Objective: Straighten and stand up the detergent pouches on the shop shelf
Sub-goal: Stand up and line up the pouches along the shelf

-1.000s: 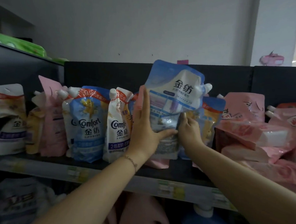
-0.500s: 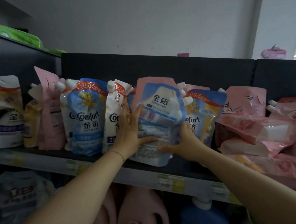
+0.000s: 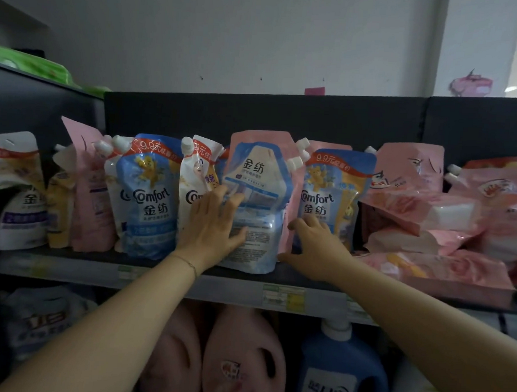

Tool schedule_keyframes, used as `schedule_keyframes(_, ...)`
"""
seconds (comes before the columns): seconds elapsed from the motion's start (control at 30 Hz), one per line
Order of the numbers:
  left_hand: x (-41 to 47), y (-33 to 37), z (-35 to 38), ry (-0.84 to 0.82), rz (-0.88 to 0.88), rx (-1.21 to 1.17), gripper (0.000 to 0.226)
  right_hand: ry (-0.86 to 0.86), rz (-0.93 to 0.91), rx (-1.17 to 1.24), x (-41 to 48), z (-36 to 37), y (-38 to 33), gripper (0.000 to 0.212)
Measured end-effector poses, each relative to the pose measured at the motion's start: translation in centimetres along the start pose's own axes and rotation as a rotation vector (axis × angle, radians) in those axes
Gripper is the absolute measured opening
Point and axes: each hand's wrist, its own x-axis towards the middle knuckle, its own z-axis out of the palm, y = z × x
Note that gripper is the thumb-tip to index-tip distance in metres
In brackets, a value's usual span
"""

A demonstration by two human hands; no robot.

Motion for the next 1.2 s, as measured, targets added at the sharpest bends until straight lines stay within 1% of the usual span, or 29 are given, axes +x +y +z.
schedule_keyframes(0.13,0.0,2.5,-0.8,-0.030,0.082,-0.013,0.063,-0.001,-0.040,-0.105,-1.6,-1.1,0.4,0.052)
schedule_keyframes(0.2,0.3,3.9,-1.2,-0.060,0.107,-0.030,0.049,0.022,-0.060,-0.111,-2.5,-1.7,0.9,0.044)
schedule_keyframes(0.3,0.9,6.1,-1.5,-0.127,0.084,-0.064,0.030,0.063,-0.067,-0.140,-3.7,-2.7,1.9,0.037)
schedule_keyframes(0.47,1.6,10.0,-1.8,-0.215,0.048,-0.076,0.026,0.040,-0.057,-0.208,-5.6,-4.7,3.6,0.033)
schedule_keyframes(0.67,2.5,13.7,-0.7,-0.303,0.005,-0.085,0.027,0.016,-0.070,-0.260,-8.1,-6.7,5.5,0.035)
schedule_keyframes(0.8,3.4,15.4,0.4,-0.370,-0.035,-0.113,0.025,0.014,-0.064,-0.270,-9.9,-7.7,6.9,0.045)
schedule_keyframes(0.93,4.3,16.6,1.4,-0.454,-0.103,-0.196,0.018,0.002,-0.036,-0.239,-10.9,-7.6,8.8,0.056)
schedule_keyframes(1.0,4.6,17.1,2.1,-0.531,-0.160,-0.241,0.014,-0.012,-0.022,-0.235,-10.9,-7.3,10.0,0.053)
schedule_keyframes(1.1,4.4,17.6,3.0,-0.638,-0.240,-0.343,0.015,-0.071,0.010,-0.251,-10.1,-6.6,11.2,0.050)
schedule_keyframes(1.2,3.6,17.8,3.7,-0.639,-0.293,-0.457,0.020,-0.099,0.004,-0.270,-9.3,-5.7,11.7,0.052)
